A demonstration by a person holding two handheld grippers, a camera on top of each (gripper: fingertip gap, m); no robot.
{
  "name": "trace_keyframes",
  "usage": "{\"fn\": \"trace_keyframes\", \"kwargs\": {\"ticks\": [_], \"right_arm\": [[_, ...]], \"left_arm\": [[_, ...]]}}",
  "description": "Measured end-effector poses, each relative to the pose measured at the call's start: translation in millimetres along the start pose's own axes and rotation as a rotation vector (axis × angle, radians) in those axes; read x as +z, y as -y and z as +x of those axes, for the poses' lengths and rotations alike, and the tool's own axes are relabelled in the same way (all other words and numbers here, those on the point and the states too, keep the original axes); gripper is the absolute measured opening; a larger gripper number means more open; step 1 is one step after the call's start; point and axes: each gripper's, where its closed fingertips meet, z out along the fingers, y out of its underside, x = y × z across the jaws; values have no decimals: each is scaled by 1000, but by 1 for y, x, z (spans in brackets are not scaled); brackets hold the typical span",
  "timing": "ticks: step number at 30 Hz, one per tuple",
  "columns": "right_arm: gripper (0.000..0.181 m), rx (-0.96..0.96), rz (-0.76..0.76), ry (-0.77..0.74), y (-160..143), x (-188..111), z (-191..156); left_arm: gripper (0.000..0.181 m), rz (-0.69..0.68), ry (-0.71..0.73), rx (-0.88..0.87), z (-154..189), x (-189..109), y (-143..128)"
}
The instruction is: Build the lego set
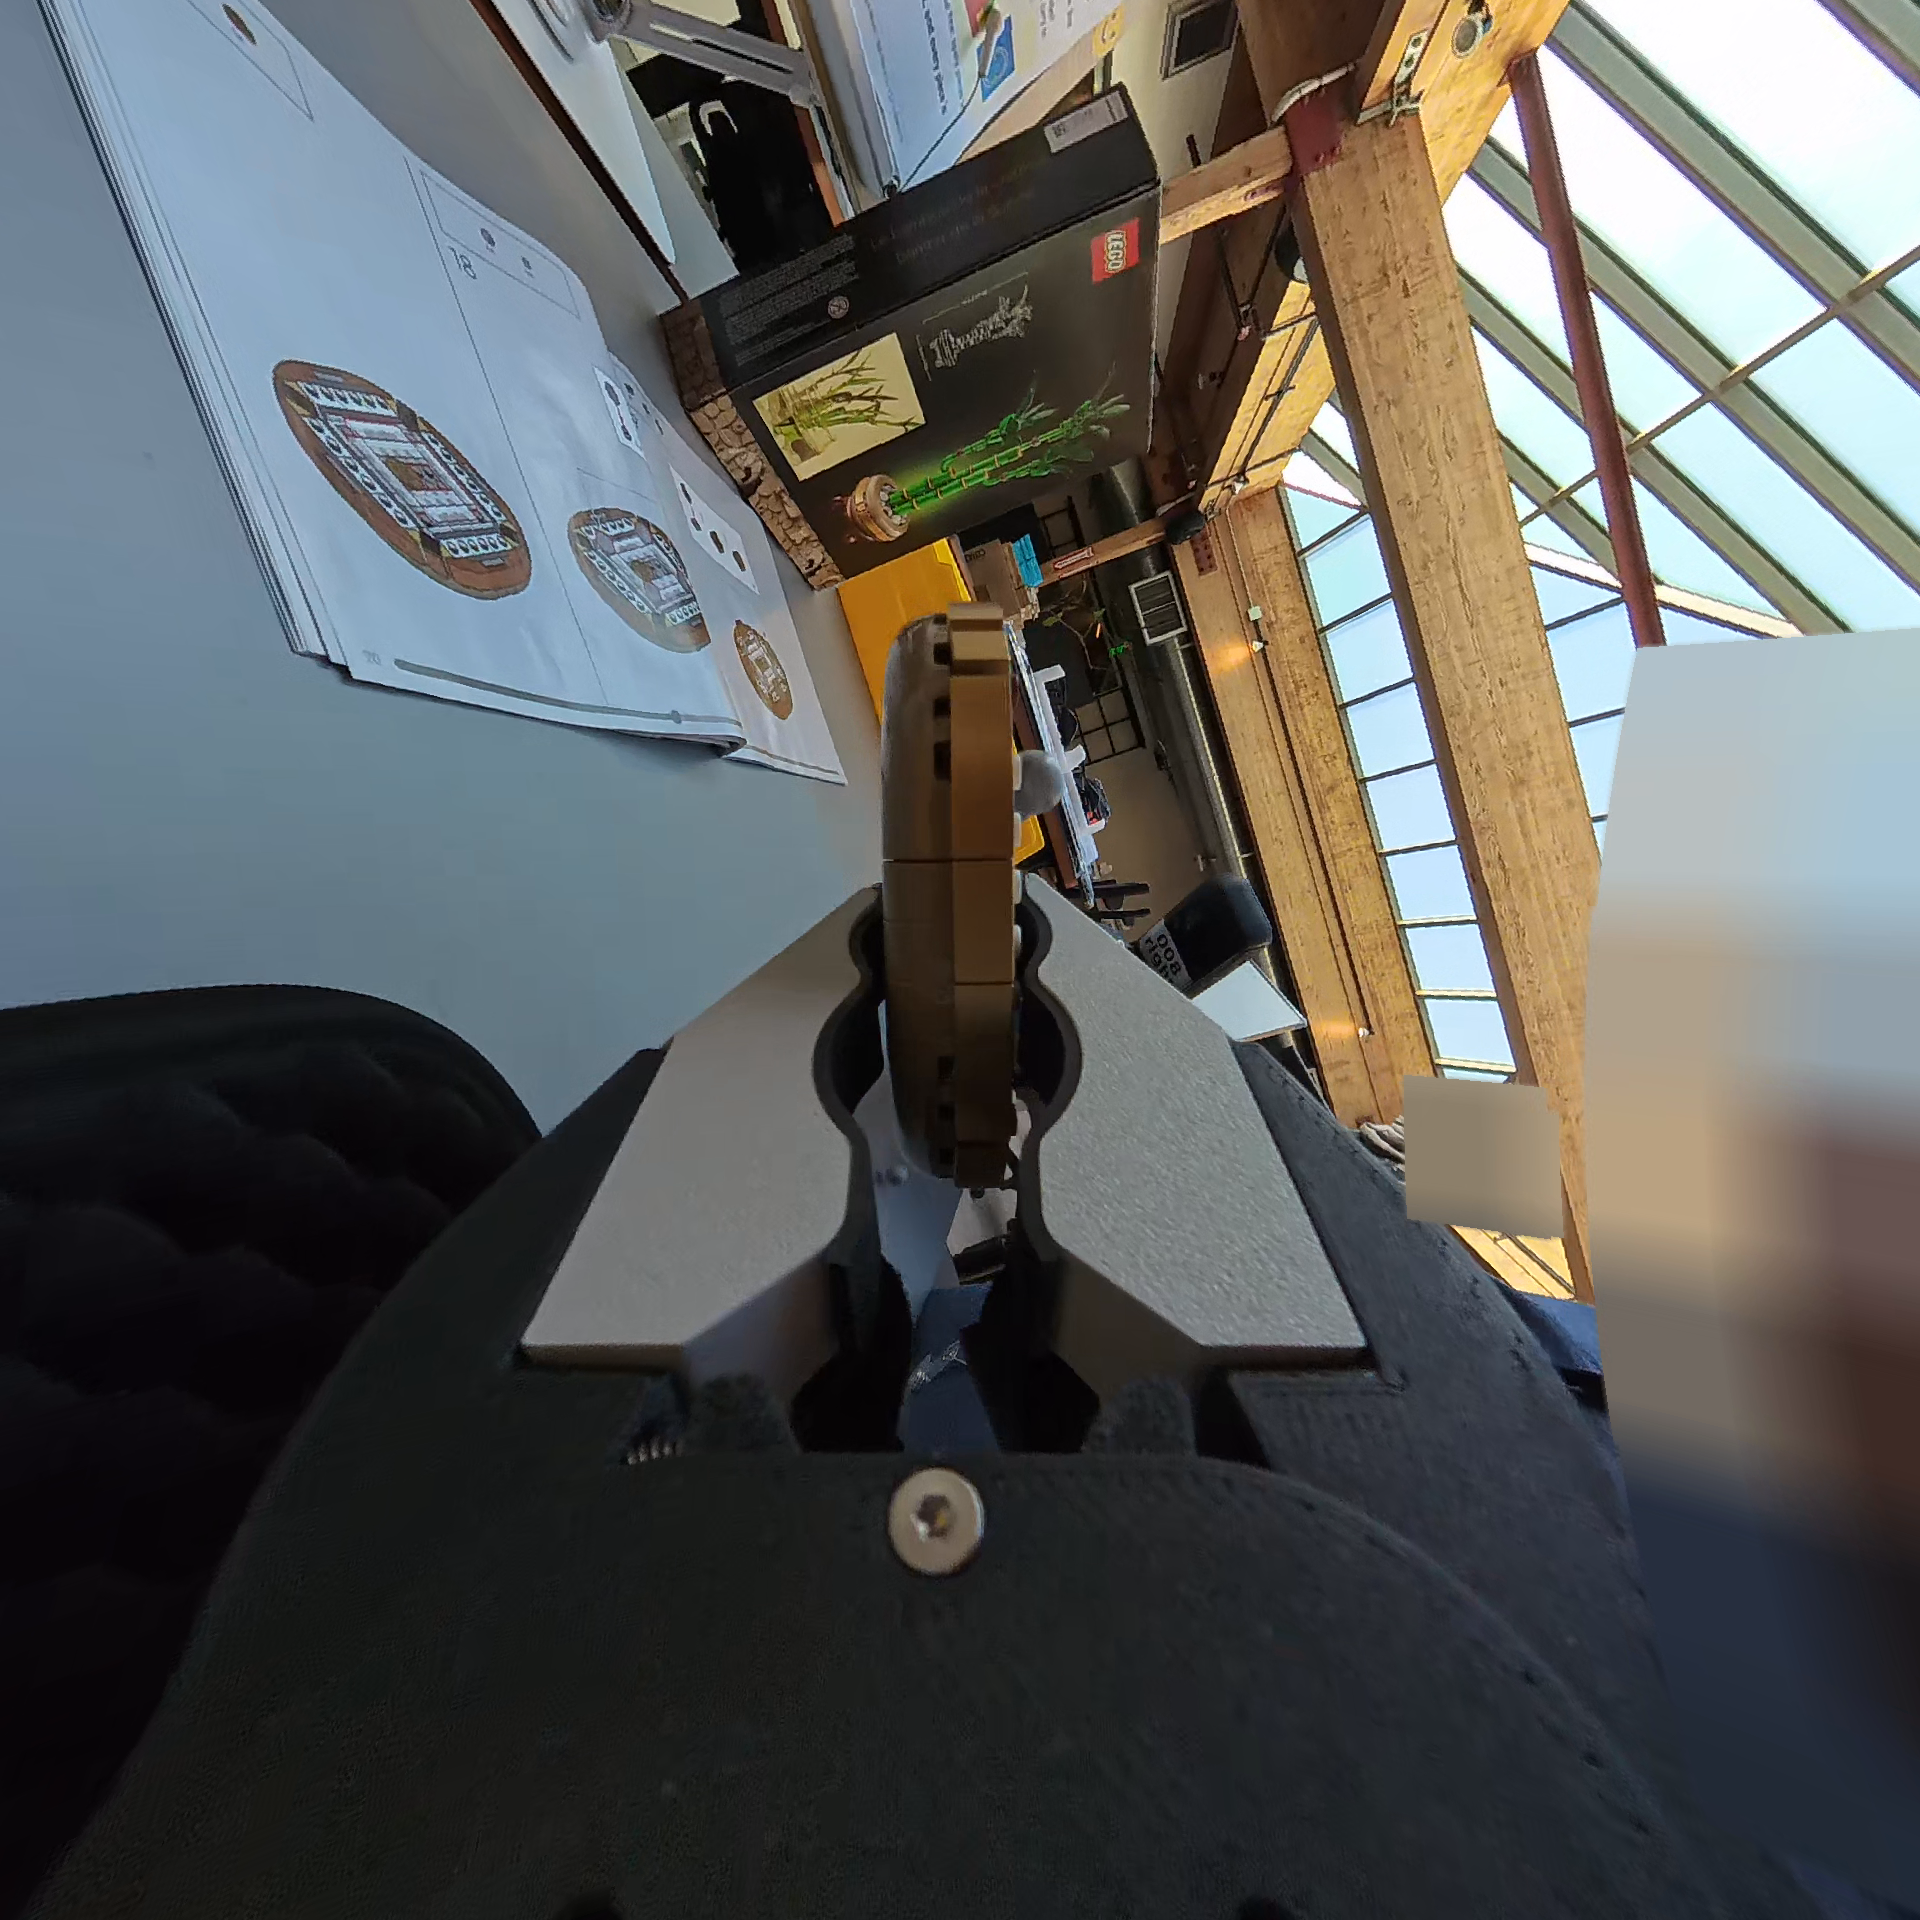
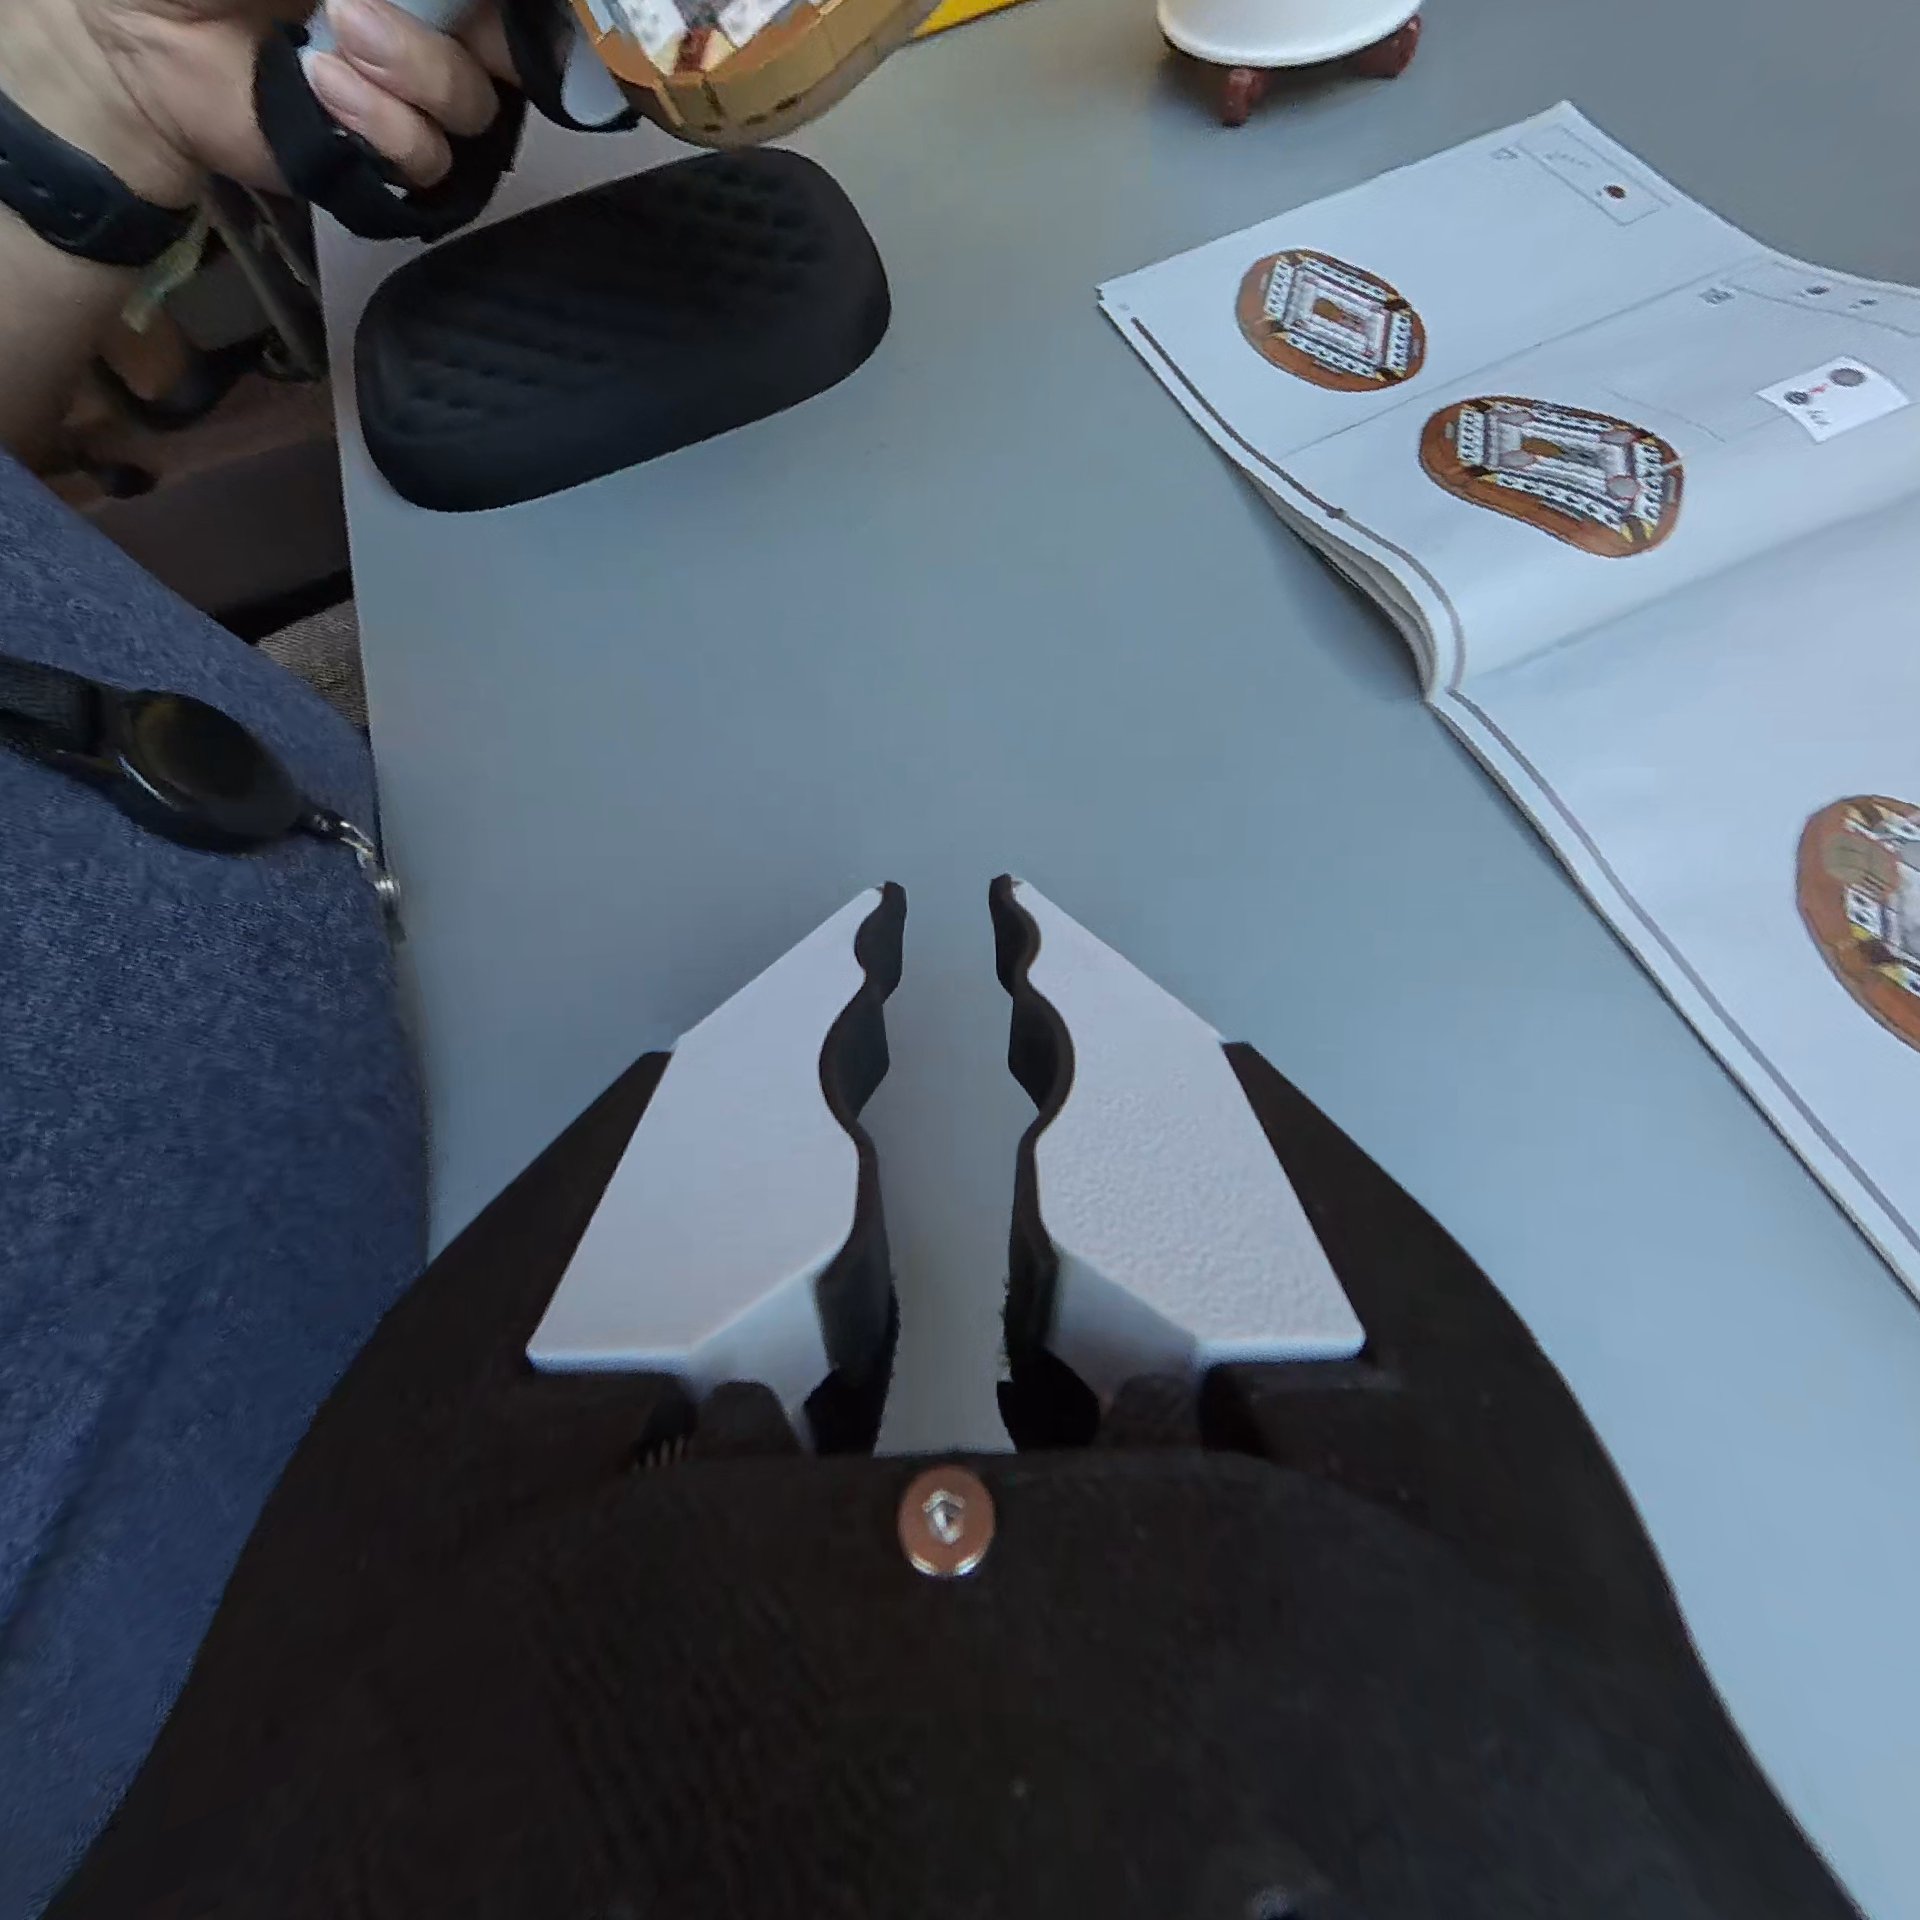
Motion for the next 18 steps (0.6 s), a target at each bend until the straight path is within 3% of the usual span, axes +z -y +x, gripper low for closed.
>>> {"fn": "trace_keyframes", "kwargs": {"ticks": [4,8,18], "right_arm": [[17,22,-80,-108,-23,-31,25],[16,89,-149,-127,-57,-60,27],[12,81,-246,-68,-96,-76,-3]], "left_arm": [[20,-22,-12,-8,0,4,-8],[20,-39,-34,-22,2,8,-17],[20,-91,-41,7,19,14,-35]]}}
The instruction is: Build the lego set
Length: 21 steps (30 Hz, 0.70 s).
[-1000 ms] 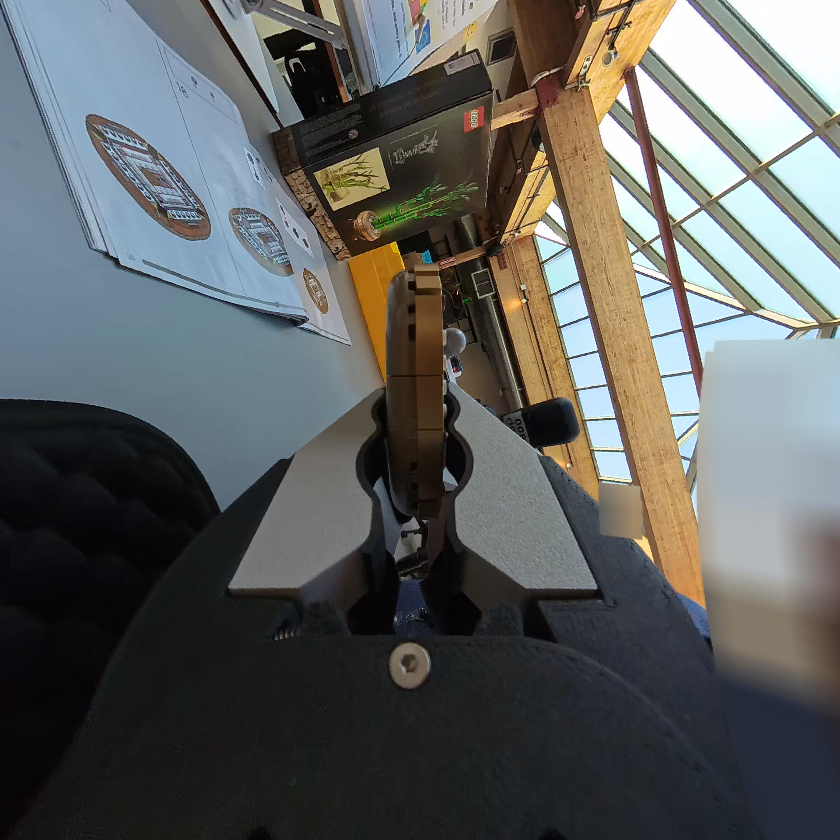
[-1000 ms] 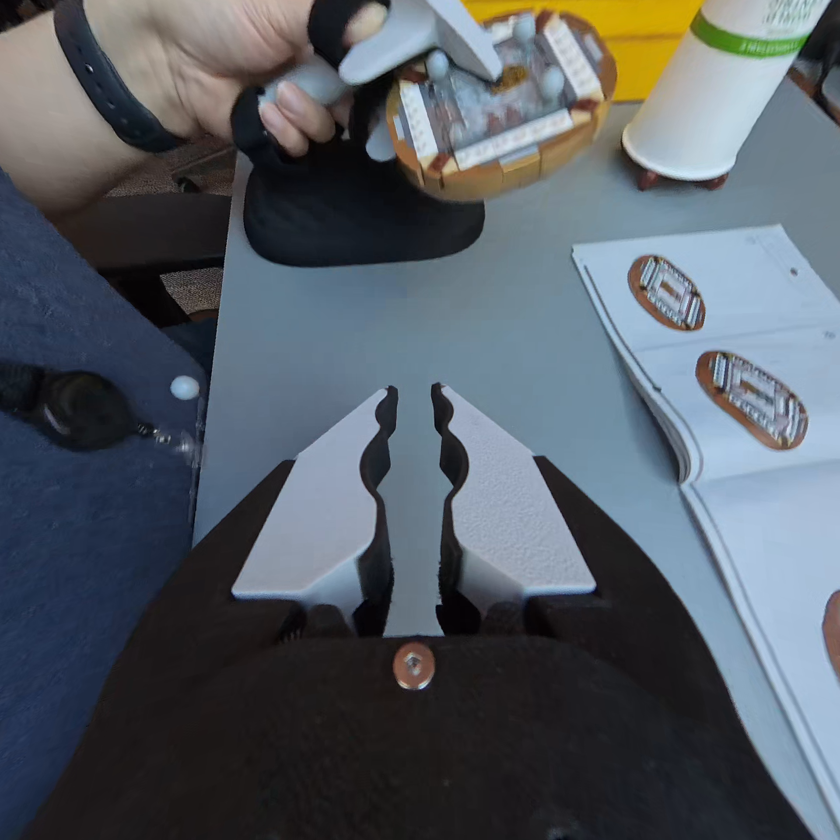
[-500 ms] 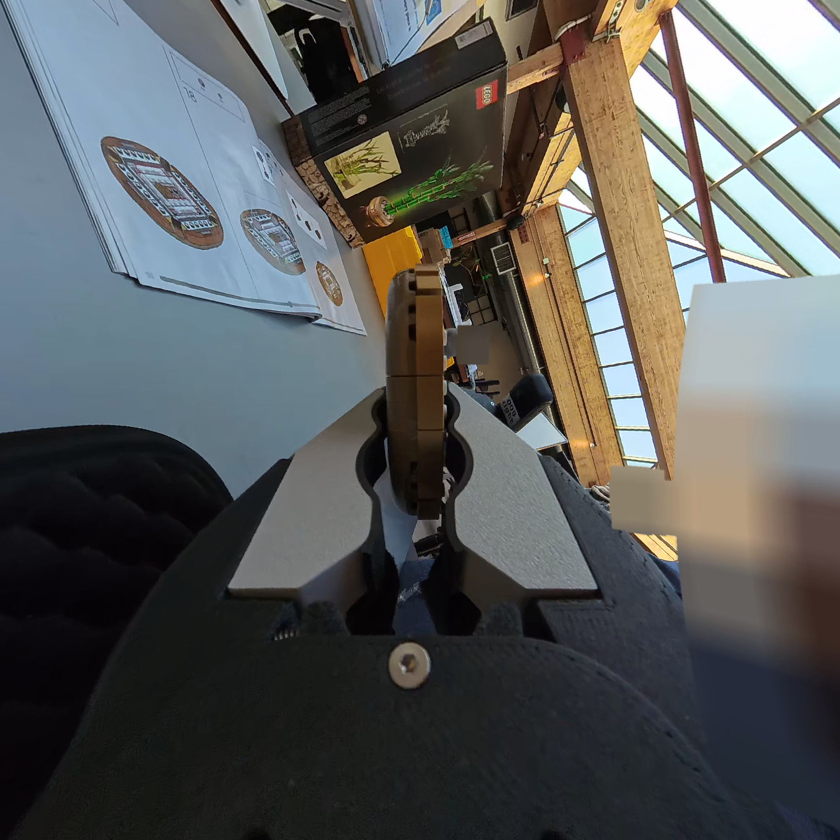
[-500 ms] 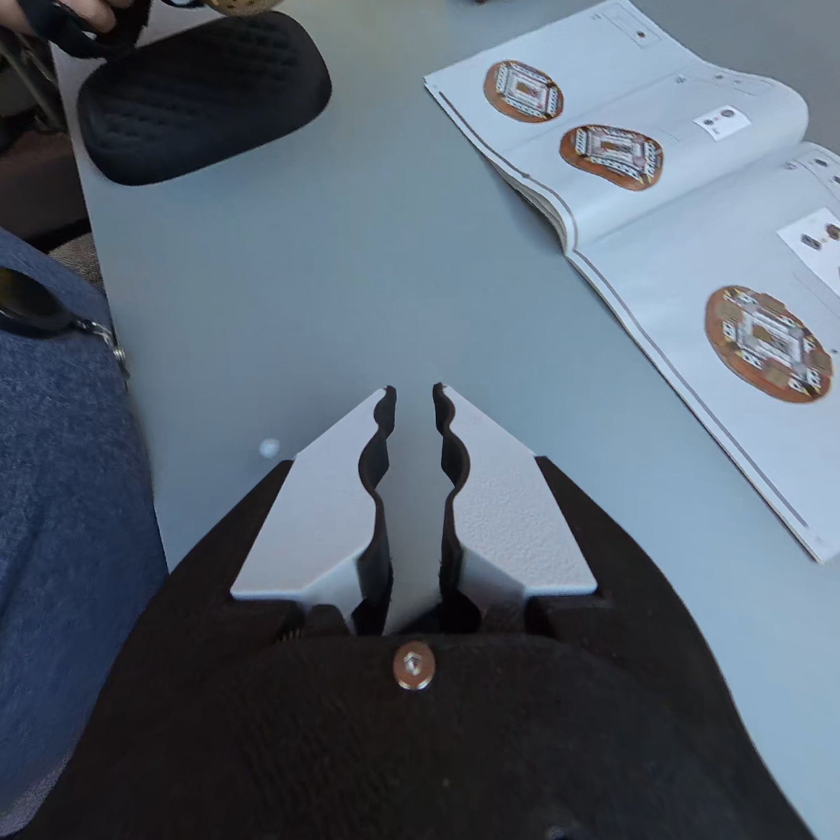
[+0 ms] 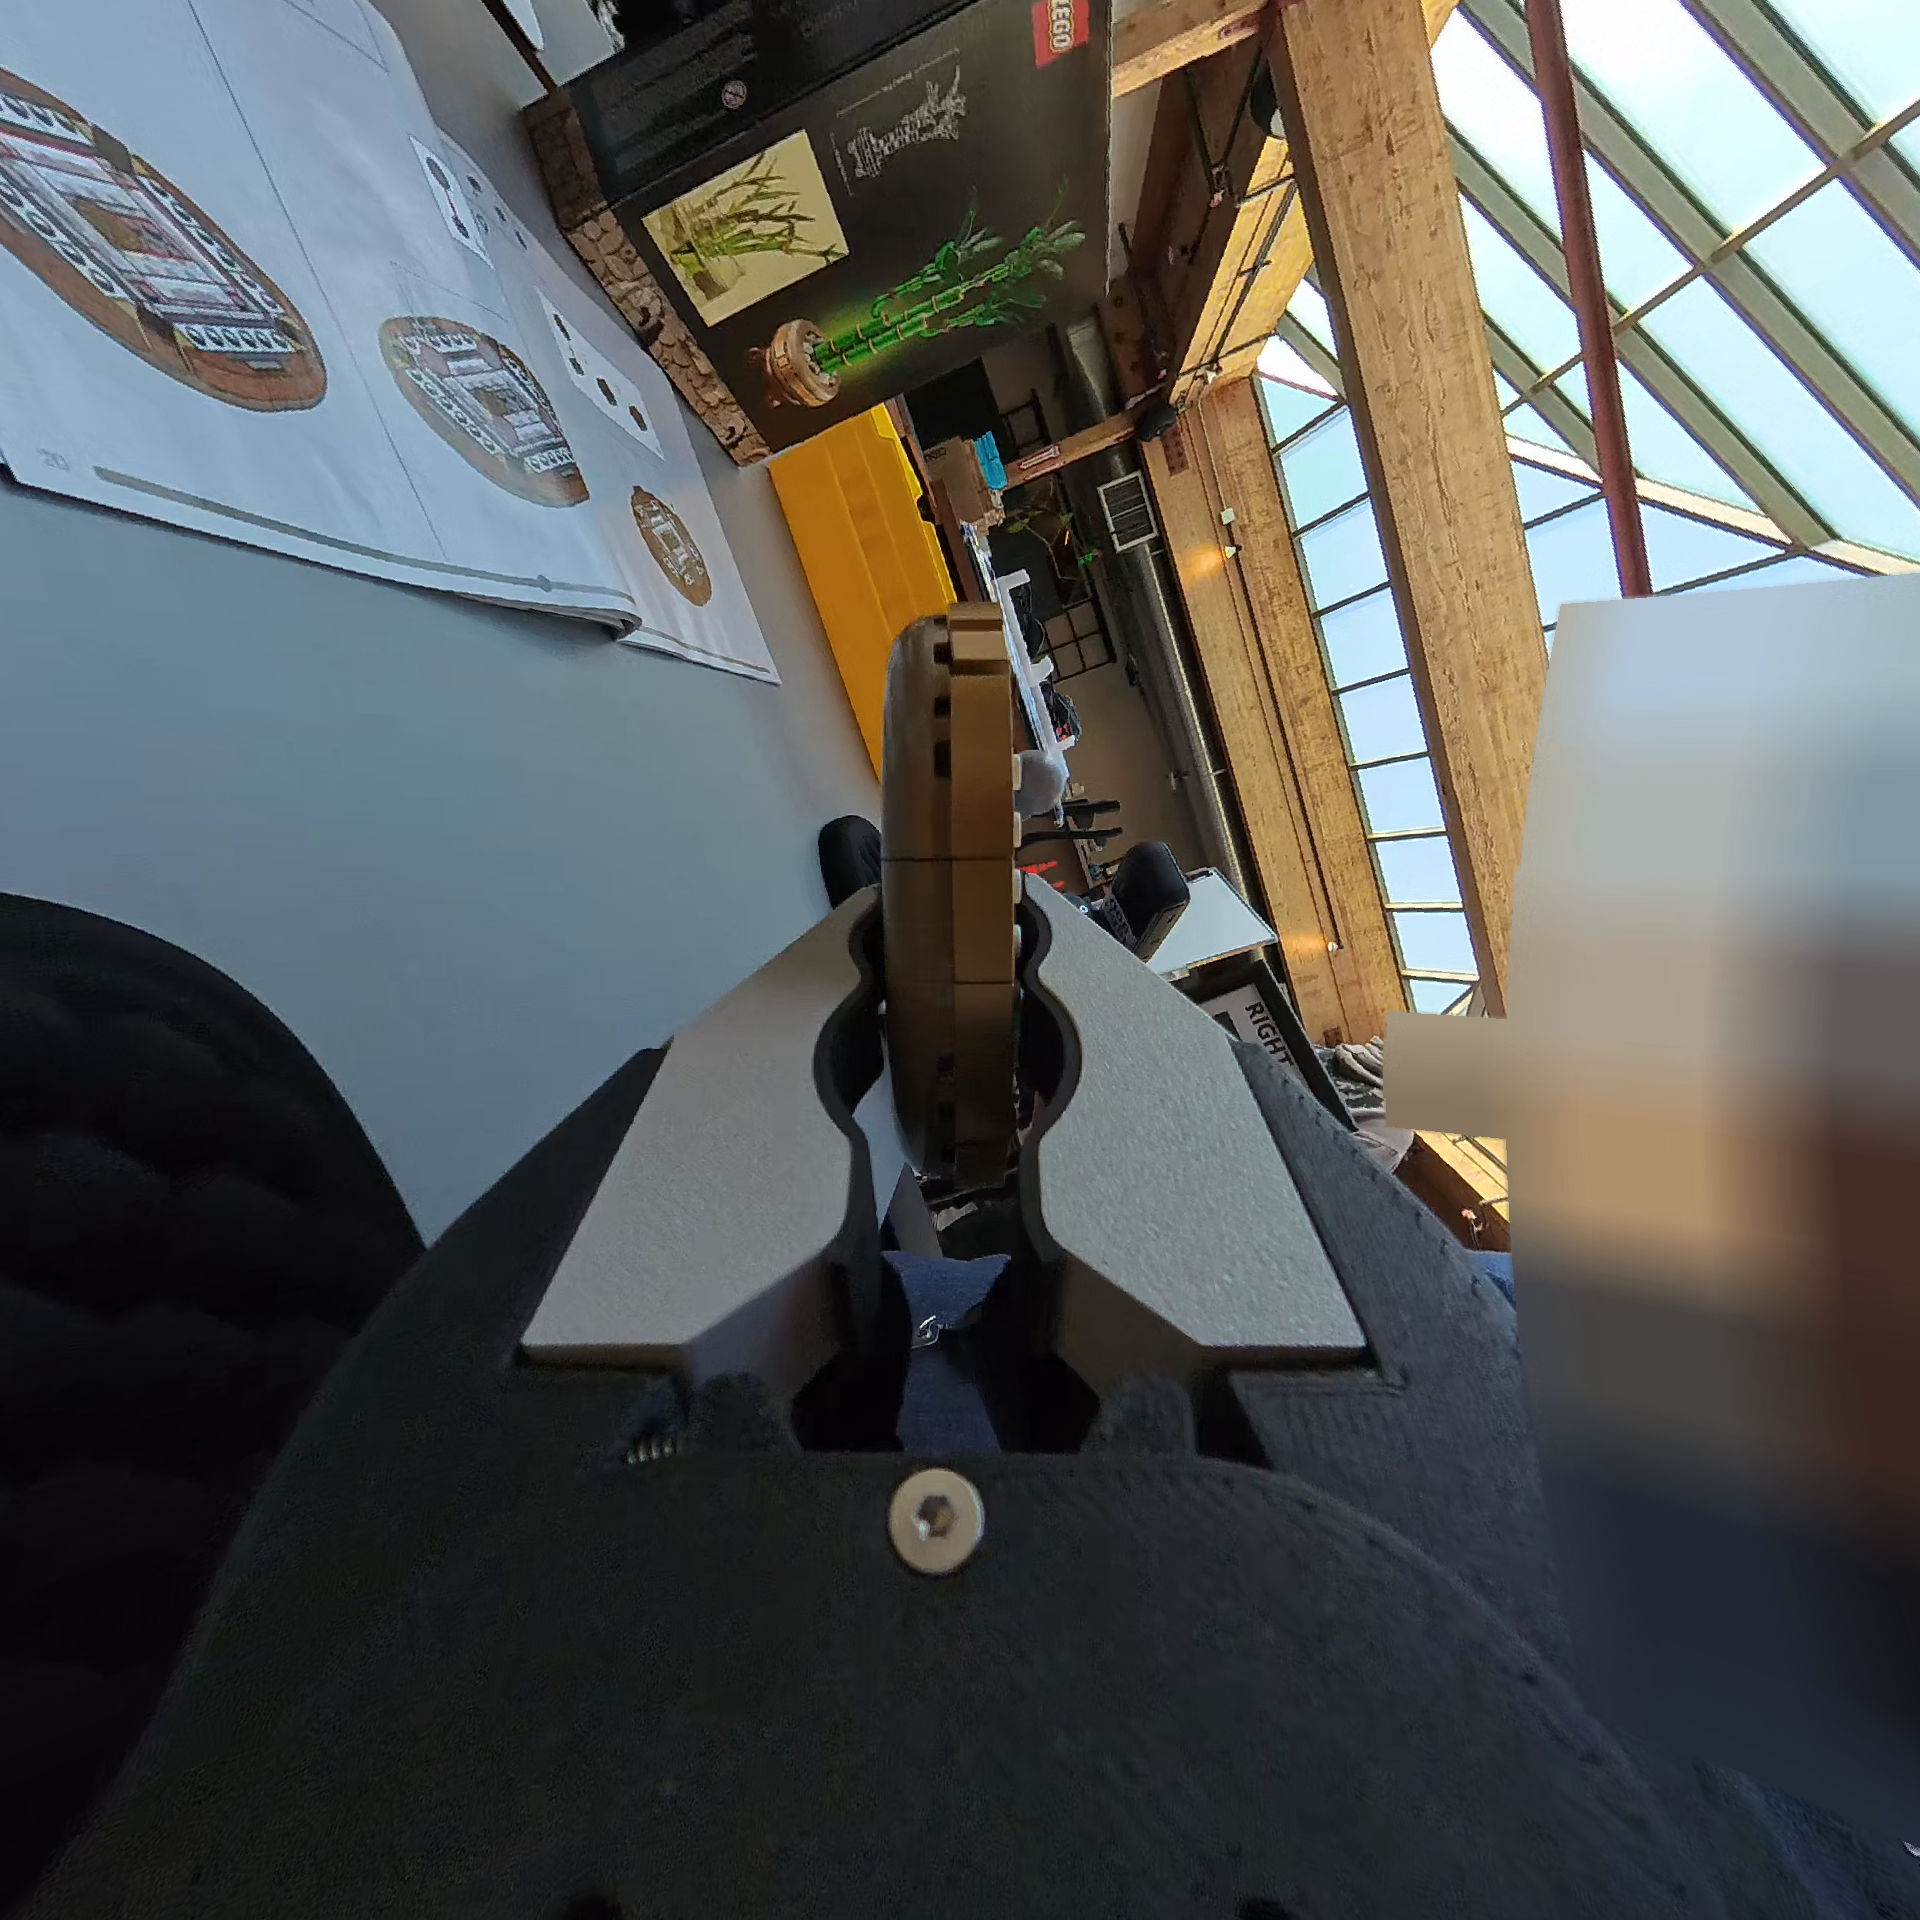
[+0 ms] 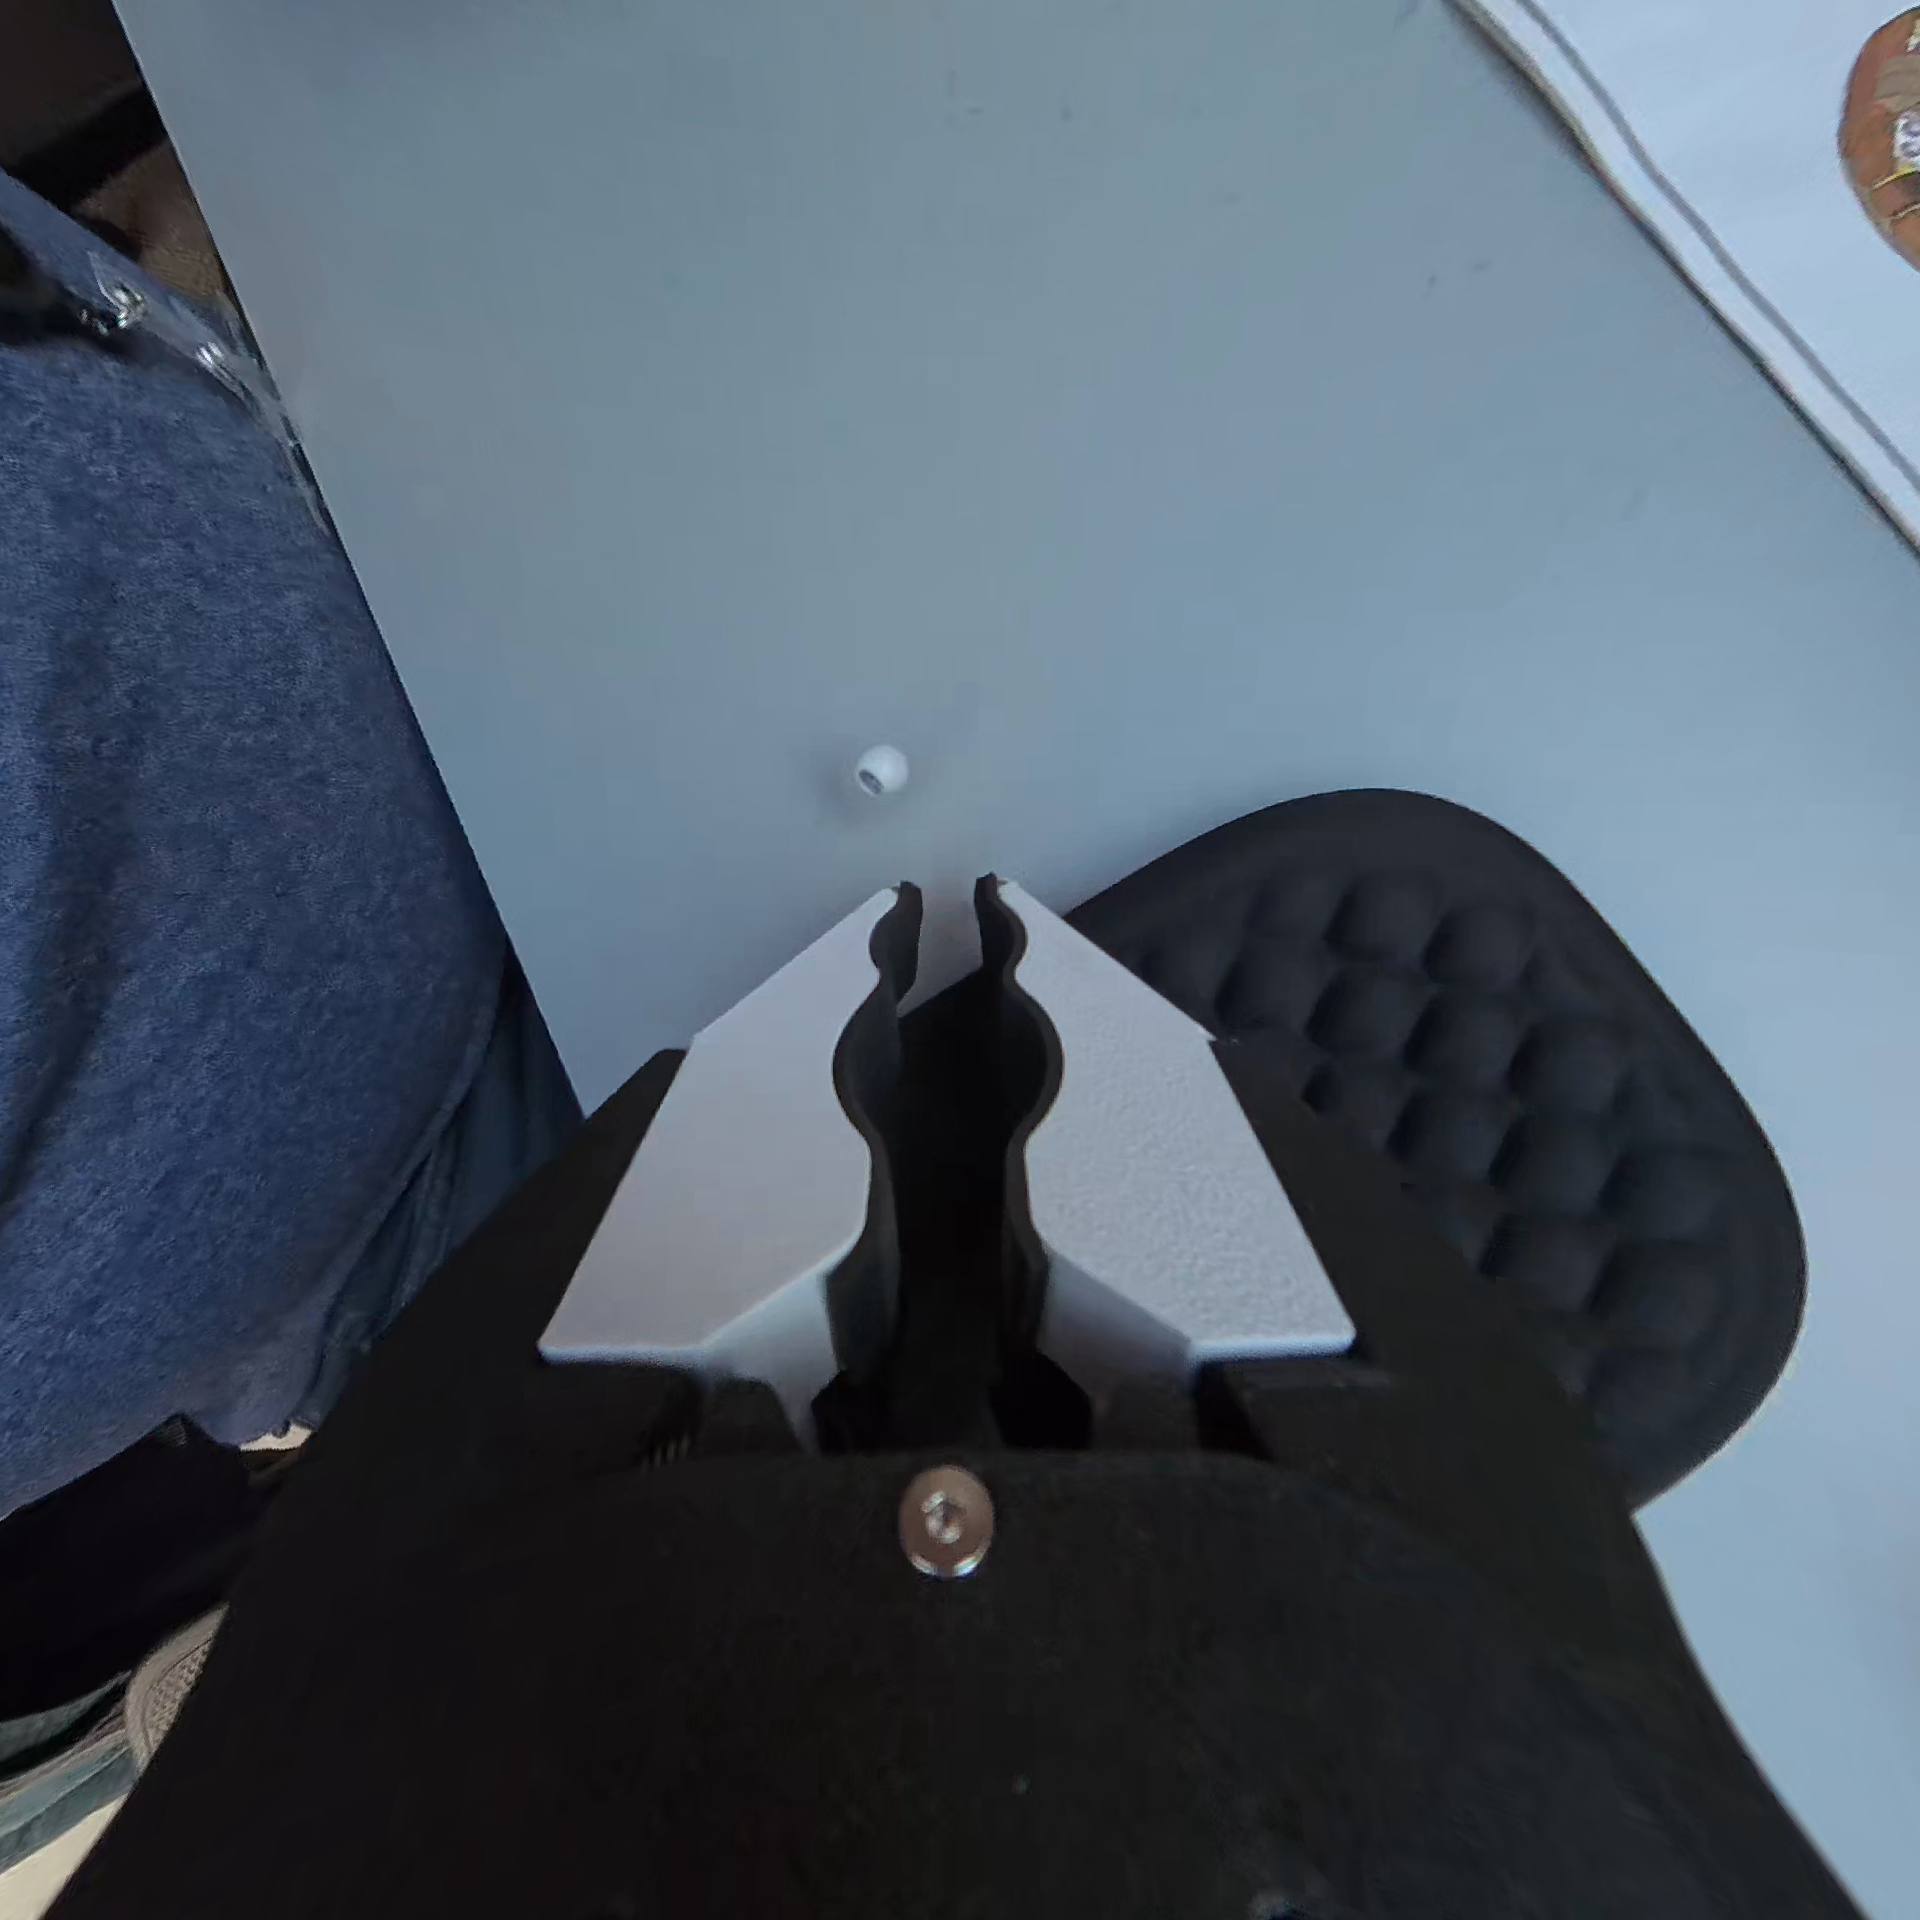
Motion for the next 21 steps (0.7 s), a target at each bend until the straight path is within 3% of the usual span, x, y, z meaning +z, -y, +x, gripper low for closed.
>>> {"fn": "trace_keyframes", "kwargs": {"ticks": [6,13,21], "right_arm": [[11,-10,68,17,8,3,-13],[7,-3,109,-66,16,6,-3],[7,-77,15,-131,32,24,10]], "left_arm": [[20,-10,-3,4,5,1,-8],[20,-22,-1,11,10,2,-17],[19,-20,-4,17,14,3,-21]]}}
